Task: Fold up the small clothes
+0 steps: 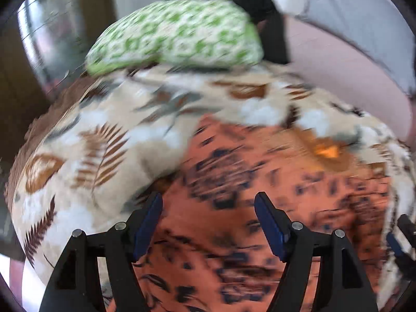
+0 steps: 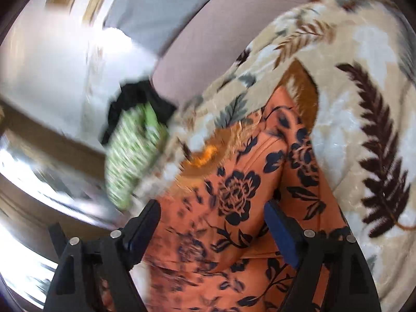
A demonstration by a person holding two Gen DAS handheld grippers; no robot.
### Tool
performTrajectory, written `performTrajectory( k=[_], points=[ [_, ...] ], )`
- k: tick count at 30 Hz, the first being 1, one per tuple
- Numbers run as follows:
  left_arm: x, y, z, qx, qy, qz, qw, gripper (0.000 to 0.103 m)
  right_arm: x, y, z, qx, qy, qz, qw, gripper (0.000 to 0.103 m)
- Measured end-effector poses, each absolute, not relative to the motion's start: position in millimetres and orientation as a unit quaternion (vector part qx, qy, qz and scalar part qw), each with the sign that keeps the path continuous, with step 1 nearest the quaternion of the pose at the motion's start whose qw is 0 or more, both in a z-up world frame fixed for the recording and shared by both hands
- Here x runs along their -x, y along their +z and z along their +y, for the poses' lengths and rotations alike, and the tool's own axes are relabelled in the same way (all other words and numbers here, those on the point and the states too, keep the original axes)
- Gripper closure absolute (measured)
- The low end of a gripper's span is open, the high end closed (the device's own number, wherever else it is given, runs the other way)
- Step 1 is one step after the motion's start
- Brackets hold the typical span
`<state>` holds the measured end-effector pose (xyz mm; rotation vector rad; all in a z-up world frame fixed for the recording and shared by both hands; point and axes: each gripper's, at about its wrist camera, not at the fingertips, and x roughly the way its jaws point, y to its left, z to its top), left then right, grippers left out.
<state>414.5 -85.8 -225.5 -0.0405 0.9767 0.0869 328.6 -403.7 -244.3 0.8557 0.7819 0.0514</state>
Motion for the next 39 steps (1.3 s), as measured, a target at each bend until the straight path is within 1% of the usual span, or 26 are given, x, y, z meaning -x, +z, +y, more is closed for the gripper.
performTrajectory(
  k=[3, 7, 8, 9, 11, 12, 14, 15, 18, 20, 21, 22, 23, 24, 28, 31, 35, 36, 37, 39],
  points=[
    [-412.9, -251.3, -72.3, 0.016, 0.057, 0.479, 0.876, 0.029, -347.1, -248.7, -365.3, -0.307, -0.013, 0.409, 0.859, 0.019],
    [-409.4, -276.1, -78.6, -0.013, 0.042, 0.501, 0.864, 0.029, -364.9, -265.7, -327.8, -0.177, -0.077, 0.448, 0.873, 0.020],
    [-410.7, -280.3, -78.8, -0.016, 0.040, 0.503, 0.863, 0.029, -368.3, -276.4, -323.2, -0.136, -0.104, 0.466, 0.868, 0.024],
    [-413.4, -283.9, -76.9, -0.010, 0.038, 0.504, 0.863, 0.029, -368.8, -285.3, -323.5, -0.121, -0.124, 0.476, 0.862, 0.043],
    [-416.5, -284.4, -75.6, 0.003, 0.034, 0.505, 0.862, 0.029, -364.3, -292.6, -334.4, -0.137, -0.130, 0.475, 0.859, 0.053],
    [-416.3, -282.9, -74.4, 0.008, 0.033, 0.507, 0.861, 0.029, -359.5, -288.5, -343.8, -0.156, -0.130, 0.474, 0.857, 0.063],
    [-418.2, -284.6, -71.8, 0.012, 0.030, 0.510, 0.860, 0.029, -344.2, -282.2, -364.7, -0.212, -0.121, 0.472, 0.847, 0.064],
    [-419.0, -284.8, -71.7, 0.011, 0.029, 0.510, 0.859, 0.029, -336.1, -281.8, -373.7, -0.233, -0.120, 0.472, 0.842, 0.066],
    [-417.7, -283.2, -72.7, 0.004, 0.024, 0.510, 0.860, 0.029, -307.9, -285.6, -398.1, -0.326, -0.098, 0.462, 0.819, 0.066],
    [-418.1, -282.9, -69.9, 0.007, 0.015, 0.513, 0.858, 0.029, -292.1, -282.9, -407.3, -0.371, -0.085, 0.450, 0.808, 0.060],
    [-417.7, -282.3, -68.4, 0.010, 0.011, 0.515, 0.857, 0.029, -286.9, -281.1, -410.6, -0.388, -0.082, 0.449, 0.800, 0.051],
    [-417.8, -282.2, -67.2, 0.012, 0.008, 0.516, 0.856, 0.029, -279.6, -278.3, -415.2, -0.414, -0.080, 0.448, 0.788, 0.038],
    [-418.0, -282.1, -66.0, 0.014, 0.004, 0.518, 0.855, 0.029, -274.9, -275.3, -417.8, -0.427, -0.085, 0.446, 0.782, 0.033],
    [-418.5, -282.1, -64.1, 0.017, -0.001, 0.520, 0.854, 0.029, -263.7, -268.6, -420.1, -0.441, -0.099, 0.432, 0.780, 0.031],
    [-419.1, -282.8, -57.3, 0.034, -0.012, 0.526, 0.849, 0.029, -254.1, -247.4, -429.1, -0.445, -0.119, 0.403, 0.791, 0.031],
    [-418.7, -282.0, -51.9, 0.046, -0.017, 0.528, 0.848, 0.029, -270.3, -240.4, -433.2, -0.428, -0.135, 0.407, 0.795, 0.031],
    [-418.2, -282.0, -46.0, 0.059, -0.026, 0.530, 0.846, 0.029, -316.9, -249.3, -434.0, -0.359, -0.177, 0.437, 0.805, 0.032],
    [-418.0, -282.0, -44.8, 0.061, -0.029, 0.529, 0.846, 0.030, -326.1, -253.8, -433.4, -0.339, -0.189, 0.447, 0.806, 0.051],
    [-417.8, -281.6, -43.2, 0.065, -0.030, 0.529, 0.846, 0.032, -332.1, -256.9, -432.9, -0.330, -0.196, 0.451, 0.806, 0.087],
    [-417.1, -278.9, -36.9, 0.081, -0.030, 0.525, 0.847, 0.045, -340.9, -259.0, -432.5, -0.311, -0.204, 0.462, 0.805, 0.092]
  ],
)
